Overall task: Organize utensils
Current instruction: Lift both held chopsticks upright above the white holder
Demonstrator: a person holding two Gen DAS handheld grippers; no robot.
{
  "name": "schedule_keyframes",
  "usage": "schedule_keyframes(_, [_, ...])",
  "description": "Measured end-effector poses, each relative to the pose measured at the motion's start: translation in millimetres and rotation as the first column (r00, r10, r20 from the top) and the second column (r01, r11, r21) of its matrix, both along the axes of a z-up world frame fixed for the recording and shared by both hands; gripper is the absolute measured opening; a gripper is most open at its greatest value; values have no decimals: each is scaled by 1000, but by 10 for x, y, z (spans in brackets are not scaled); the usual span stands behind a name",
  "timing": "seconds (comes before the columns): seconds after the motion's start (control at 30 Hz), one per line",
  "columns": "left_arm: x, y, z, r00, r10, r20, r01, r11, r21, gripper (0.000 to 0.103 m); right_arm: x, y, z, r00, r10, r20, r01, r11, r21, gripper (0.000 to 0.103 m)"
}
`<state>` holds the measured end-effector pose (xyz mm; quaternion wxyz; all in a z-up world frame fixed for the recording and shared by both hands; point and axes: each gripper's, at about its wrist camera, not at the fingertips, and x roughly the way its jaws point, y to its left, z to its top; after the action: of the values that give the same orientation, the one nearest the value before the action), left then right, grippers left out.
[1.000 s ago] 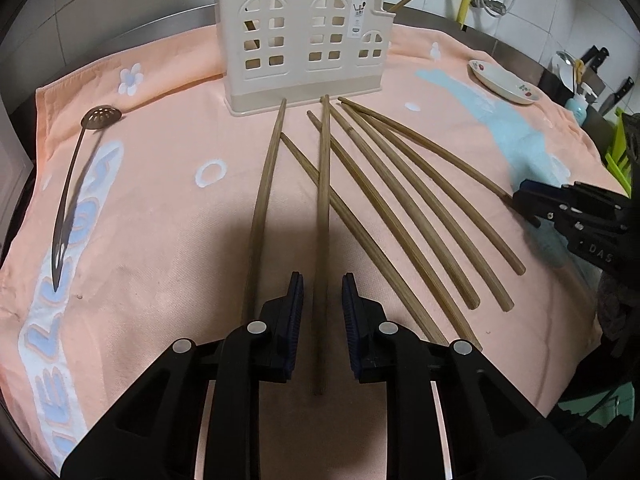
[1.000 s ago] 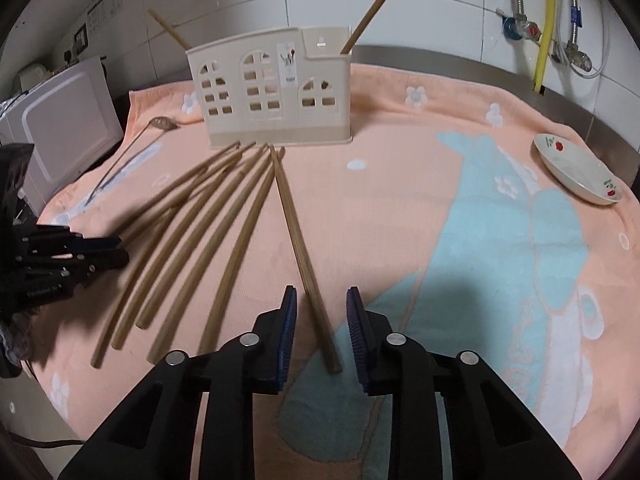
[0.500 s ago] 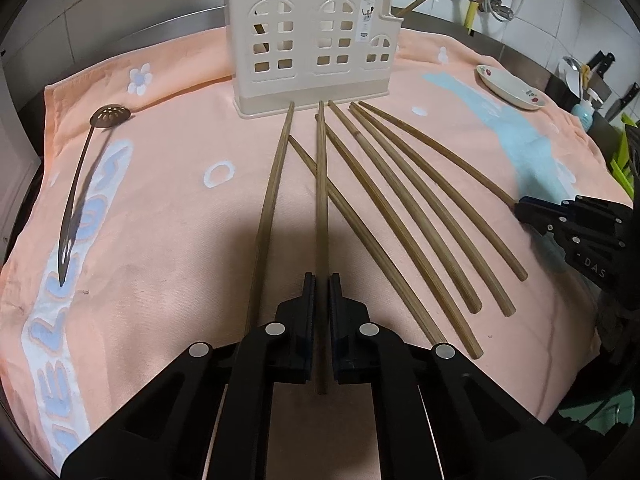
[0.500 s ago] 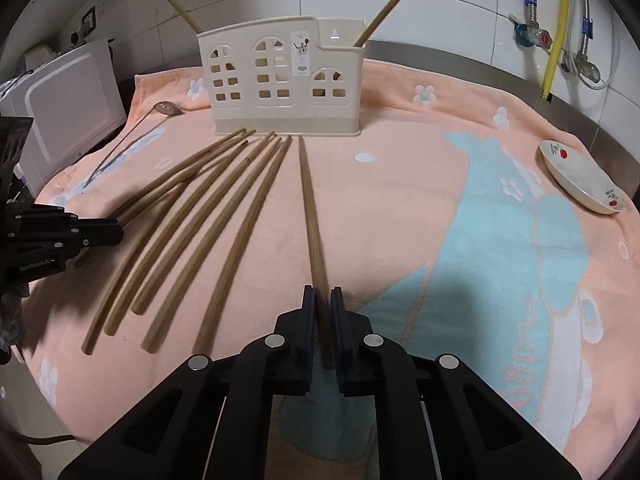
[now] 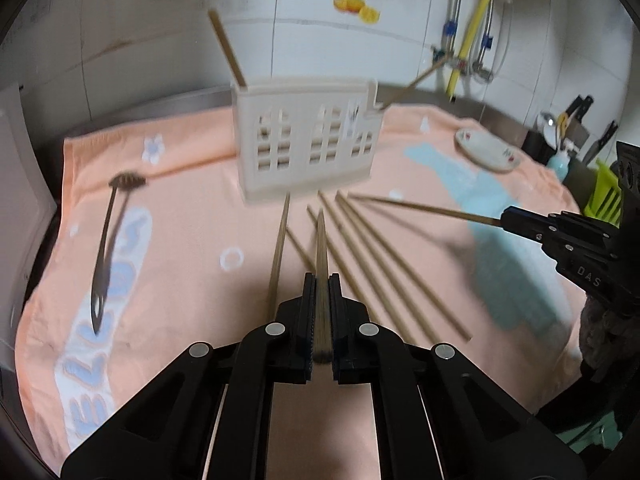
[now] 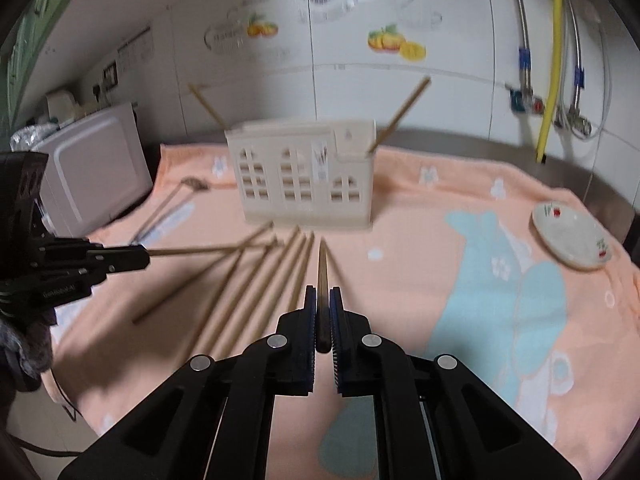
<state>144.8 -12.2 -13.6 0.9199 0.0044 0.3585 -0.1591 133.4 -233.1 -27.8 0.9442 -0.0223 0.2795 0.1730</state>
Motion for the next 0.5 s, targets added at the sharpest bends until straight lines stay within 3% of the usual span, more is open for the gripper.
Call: schedule_keyframes(0.5, [199, -75, 528, 996, -24, 86, 27, 999, -29, 5, 334, 82, 791, 990, 15, 140, -15, 1000, 1, 6])
